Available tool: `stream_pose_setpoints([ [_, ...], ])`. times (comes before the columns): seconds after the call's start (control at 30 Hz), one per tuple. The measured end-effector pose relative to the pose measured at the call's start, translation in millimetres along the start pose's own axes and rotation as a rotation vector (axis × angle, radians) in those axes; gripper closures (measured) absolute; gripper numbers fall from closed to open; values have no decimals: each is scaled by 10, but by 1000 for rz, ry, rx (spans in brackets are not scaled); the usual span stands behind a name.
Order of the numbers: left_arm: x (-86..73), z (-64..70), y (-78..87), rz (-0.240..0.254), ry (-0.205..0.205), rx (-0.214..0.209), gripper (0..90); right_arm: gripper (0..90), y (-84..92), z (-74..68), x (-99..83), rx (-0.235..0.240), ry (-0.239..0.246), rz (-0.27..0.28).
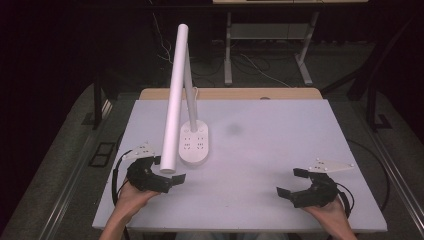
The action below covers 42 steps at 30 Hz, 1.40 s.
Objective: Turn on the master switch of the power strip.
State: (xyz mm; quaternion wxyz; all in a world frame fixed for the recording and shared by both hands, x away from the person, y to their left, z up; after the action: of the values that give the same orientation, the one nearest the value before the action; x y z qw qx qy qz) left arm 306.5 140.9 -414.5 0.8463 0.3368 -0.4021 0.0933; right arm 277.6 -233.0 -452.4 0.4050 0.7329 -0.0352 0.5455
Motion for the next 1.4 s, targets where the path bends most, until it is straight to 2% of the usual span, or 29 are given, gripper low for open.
stream_pose_setpoints([
  [0.67, 226, -151, 63, -16, 0, 31, 9, 4, 0, 3, -9, 1, -2, -4],
  [0.8, 267, -179, 60, -16, 4, 23, 8, 4, -3, -3, -13, 4, -8, -8],
  [1.2, 463, -271, 39, -22, -1, 50, 9, 4, -6, 2, -20, 1, -6, -14],
  [1.4, 507, -337, 11, -52, -4, 76, 9, 4, -4, 4, -20, -1, -6, -11],
])
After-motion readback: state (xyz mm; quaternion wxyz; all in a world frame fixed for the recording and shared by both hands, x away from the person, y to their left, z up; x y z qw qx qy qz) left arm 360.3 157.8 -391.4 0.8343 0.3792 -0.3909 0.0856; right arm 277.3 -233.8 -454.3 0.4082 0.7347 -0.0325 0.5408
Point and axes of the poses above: each handheld gripper's, and its own axes: y roughly backward along the jaws, x roughly out of its top, z roughly to its right, the point moved 7 cm from there along -y, roughly forward along the jaws, and after that the axes turned 13 degrees about y, right-handed, at the moved point
